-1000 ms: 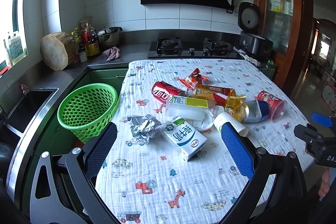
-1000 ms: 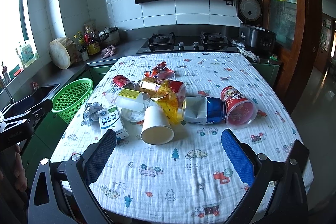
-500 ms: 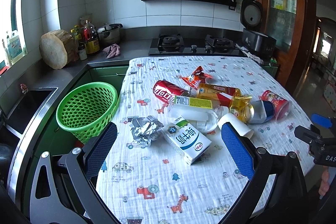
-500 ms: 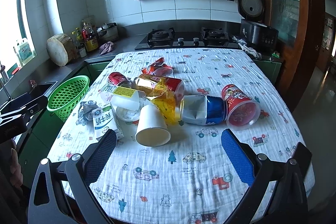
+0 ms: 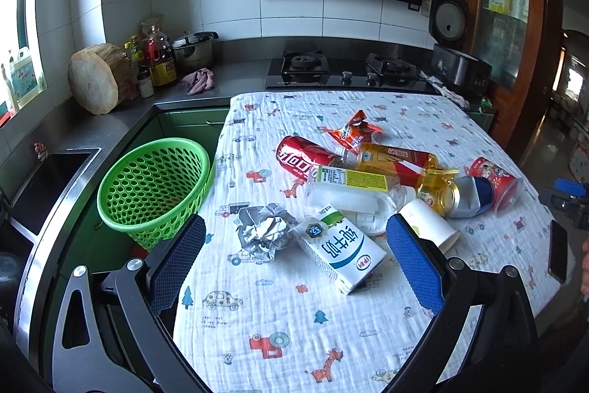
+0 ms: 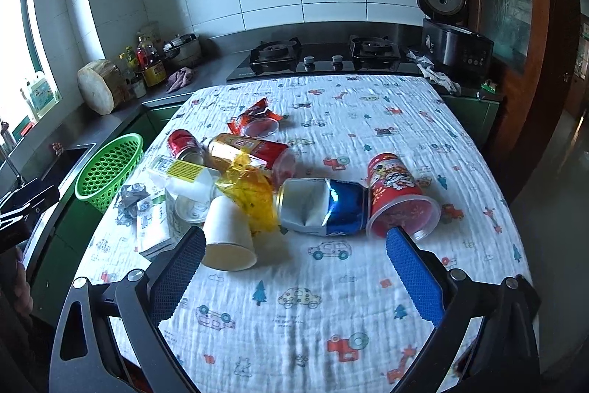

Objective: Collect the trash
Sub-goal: 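Grasp the red paper cup with the right tool while the left tool grasps the crumpled foil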

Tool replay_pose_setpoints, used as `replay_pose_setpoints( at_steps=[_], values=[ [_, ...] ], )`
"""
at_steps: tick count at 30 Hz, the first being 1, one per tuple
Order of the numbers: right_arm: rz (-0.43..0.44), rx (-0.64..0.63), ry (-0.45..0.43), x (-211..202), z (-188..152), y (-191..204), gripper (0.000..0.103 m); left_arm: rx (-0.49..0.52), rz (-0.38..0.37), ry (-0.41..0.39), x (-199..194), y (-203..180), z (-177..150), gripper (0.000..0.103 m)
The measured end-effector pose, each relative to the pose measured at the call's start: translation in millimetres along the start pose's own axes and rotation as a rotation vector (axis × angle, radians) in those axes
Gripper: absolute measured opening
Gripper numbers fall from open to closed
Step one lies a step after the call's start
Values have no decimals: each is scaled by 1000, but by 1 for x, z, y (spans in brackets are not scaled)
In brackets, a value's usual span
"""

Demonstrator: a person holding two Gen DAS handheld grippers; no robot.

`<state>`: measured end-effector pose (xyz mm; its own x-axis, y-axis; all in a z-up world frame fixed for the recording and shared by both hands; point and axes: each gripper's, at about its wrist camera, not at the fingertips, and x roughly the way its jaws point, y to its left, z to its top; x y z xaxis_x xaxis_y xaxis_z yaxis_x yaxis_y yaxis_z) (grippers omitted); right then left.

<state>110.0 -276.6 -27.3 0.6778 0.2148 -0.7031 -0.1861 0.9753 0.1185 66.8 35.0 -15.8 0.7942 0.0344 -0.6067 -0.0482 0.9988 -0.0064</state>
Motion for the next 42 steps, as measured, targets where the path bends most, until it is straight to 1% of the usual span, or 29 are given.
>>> replay_pose_setpoints(
  at_steps=[2,4,5,8,9,15,19,21,26,28,32,34,37,42],
  values=[
    [-15,-8,26,8,8,-15,95,2,-3,11,3,2,0,94],
    [-23,-9,57,17,15,-31,91,4,-2,20,7,3,-1,93],
    [-20,-6,77,24,19,-39,86,2,-4,24,8,4,-2,93],
    [-9,26,134,43,30,-64,84,-1,-10,40,13,8,-1,92],
    [-7,32,153,51,34,-71,78,-1,-9,43,14,9,-1,92],
    [25,94,285,102,55,-108,67,11,9,61,20,16,-2,92],
    [10,113,363,133,67,-126,66,6,16,74,24,23,-2,92],
    [28,128,408,149,71,-133,65,3,18,80,25,26,-2,92],
    [18,137,487,176,75,-145,65,6,30,91,30,30,-2,92],
    [37,152,515,184,73,-147,65,1,28,96,33,31,-2,92],
    [42,155,549,194,68,-147,65,2,14,107,39,31,-1,91],
    [63,180,561,197,67,-150,64,11,4,108,42,29,0,91],
    [77,203,569,197,65,-154,64,28,-36,115,46,22,1,91],
    [54,202,577,190,61,-159,64,48,-81,157,58,10,-3,91]
  ],
)
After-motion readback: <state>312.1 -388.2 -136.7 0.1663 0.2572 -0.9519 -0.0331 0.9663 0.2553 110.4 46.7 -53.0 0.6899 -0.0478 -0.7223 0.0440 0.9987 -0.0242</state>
